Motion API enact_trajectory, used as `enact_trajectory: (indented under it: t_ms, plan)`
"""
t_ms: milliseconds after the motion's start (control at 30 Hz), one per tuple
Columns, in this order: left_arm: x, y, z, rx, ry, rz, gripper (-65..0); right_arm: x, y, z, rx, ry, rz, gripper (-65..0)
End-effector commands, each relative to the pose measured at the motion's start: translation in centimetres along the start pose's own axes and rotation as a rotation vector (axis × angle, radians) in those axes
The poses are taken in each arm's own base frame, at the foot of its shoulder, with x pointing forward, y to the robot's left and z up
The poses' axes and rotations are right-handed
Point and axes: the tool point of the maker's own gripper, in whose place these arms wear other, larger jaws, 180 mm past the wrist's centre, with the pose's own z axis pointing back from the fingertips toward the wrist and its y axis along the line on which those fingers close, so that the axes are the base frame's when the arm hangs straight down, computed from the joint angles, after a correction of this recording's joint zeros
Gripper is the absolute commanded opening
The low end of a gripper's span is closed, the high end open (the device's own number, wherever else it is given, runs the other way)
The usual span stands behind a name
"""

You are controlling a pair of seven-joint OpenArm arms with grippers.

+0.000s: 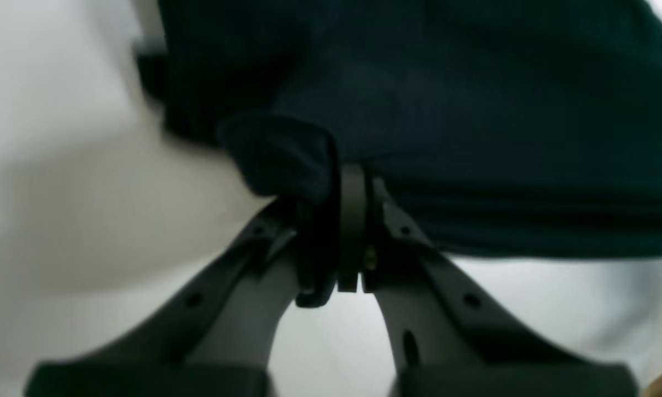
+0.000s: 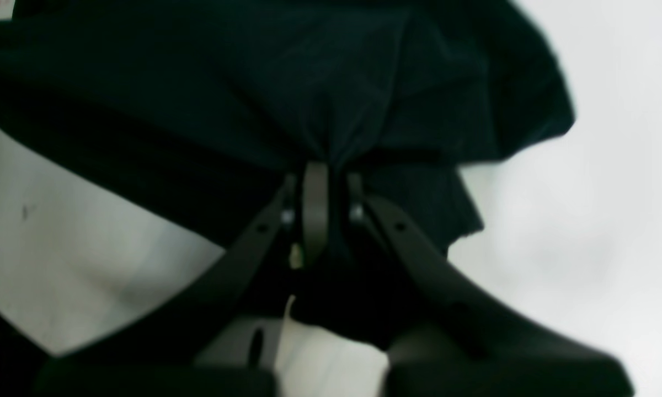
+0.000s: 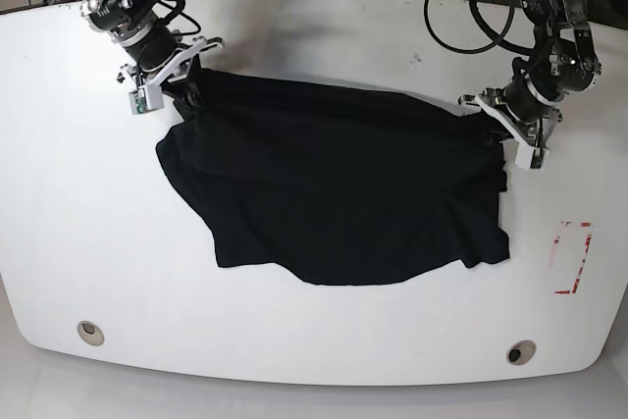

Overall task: Fold the T-shirt properly
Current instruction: 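Lay the shirt flat, dragging it away from the grippers' base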

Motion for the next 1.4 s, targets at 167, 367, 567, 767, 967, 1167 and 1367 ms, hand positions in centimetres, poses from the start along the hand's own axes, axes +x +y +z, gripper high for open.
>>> enact_trajectory:
  t_ms: [167,367,567,767,967,1167,1367]
  plan:
    - [-0.3,1.9,1.4,0.046,0.011,-0.052,-65.0,-1.3,0.1,1.3,-0.006,0.017,-0.009,-64.5]
    - [-1.4,2.6,1.9,0.061,0.047,-0.067,-65.0,-2.6,0.4,1.8,-0.004,0.053,-0.022,-64.4]
    - [-2.3,3.4,2.5,0.079,0.081,-0.091,-65.0,-4.0,0.3,1.9,-0.005,0.086,-0.043,-64.4]
    - [-3.1,3.5,2.7,0.082,0.103,-0.091,-65.0,-5.1,0.1,2.1,-0.009,0.112,-0.06,-64.2]
    - [-3.2,3.4,2.7,0.079,0.104,-0.087,-65.0,-5.3,0.0,2.1,-0.015,0.118,-0.067,-46.6]
    - [-3.3,3.3,2.6,0.075,0.106,-0.085,-62.8,-5.2,0.1,2.2,-0.016,0.115,-0.065,-17.1]
    - [-3.2,3.2,2.6,0.073,0.103,-0.085,-56.8,-4.2,-0.3,1.9,-0.021,0.092,-0.052,-7.5]
